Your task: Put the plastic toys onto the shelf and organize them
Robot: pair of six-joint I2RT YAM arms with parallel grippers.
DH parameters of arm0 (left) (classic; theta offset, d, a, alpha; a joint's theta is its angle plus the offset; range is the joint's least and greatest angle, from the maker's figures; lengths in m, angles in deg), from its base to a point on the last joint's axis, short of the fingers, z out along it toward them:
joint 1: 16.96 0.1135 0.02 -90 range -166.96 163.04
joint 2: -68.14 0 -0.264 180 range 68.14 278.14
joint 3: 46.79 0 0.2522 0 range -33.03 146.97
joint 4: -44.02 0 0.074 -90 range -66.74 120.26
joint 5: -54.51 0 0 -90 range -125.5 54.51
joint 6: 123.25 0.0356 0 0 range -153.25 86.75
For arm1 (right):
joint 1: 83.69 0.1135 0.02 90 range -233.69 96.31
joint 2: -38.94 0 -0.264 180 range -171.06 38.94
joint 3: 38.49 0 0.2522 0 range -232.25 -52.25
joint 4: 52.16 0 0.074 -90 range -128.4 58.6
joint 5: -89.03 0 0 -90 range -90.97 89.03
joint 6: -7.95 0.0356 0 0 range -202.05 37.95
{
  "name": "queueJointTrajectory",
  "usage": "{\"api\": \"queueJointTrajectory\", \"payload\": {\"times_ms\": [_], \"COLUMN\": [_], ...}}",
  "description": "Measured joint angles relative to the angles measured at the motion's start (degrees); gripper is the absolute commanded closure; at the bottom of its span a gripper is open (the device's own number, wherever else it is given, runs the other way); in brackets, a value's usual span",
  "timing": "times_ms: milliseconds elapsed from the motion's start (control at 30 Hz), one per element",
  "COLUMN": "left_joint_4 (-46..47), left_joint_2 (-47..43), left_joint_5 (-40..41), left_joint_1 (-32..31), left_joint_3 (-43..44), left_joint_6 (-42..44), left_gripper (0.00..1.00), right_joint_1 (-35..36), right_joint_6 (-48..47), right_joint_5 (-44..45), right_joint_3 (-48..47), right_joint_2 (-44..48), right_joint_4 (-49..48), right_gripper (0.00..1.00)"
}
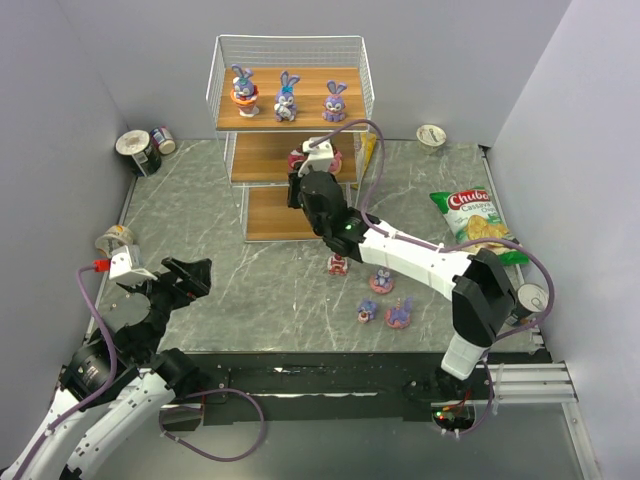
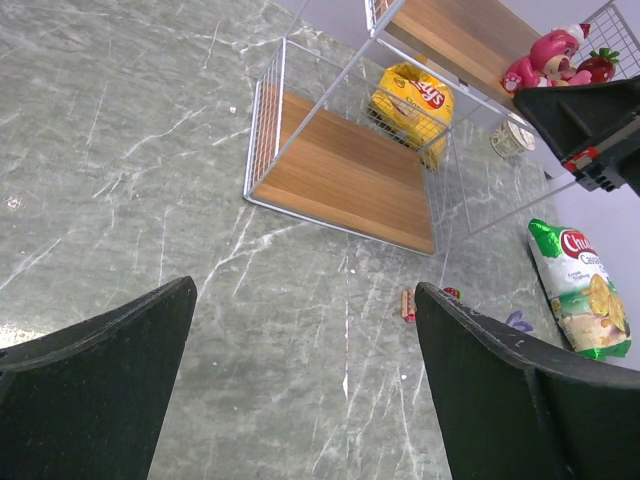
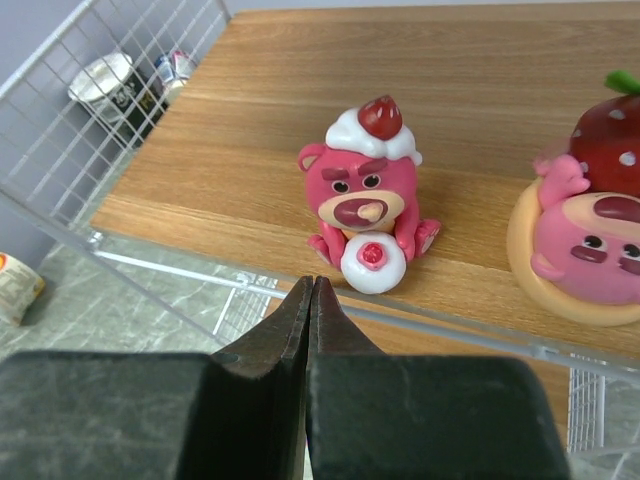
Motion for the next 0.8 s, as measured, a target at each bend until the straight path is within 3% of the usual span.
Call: {"api": "queueJointTrajectory", "payload": {"times_ms": [800], "left_joint_4": [0.0], "left_joint_2": [0.0], "left_joint_5": [0.0], "left_joint_1": [0.0], "left_joint_3": [0.0], "left_joint_6": [0.0], "left_gripper": [0.03], "right_joint_1": [-0.3], "right_joint_6": [-4.1], "right_joint_5": [1.9], "right_joint_3": [-6.4], "right_joint_2": [-7.5], "right_joint_4": [-3.3], "right_gripper": [1.0]}}
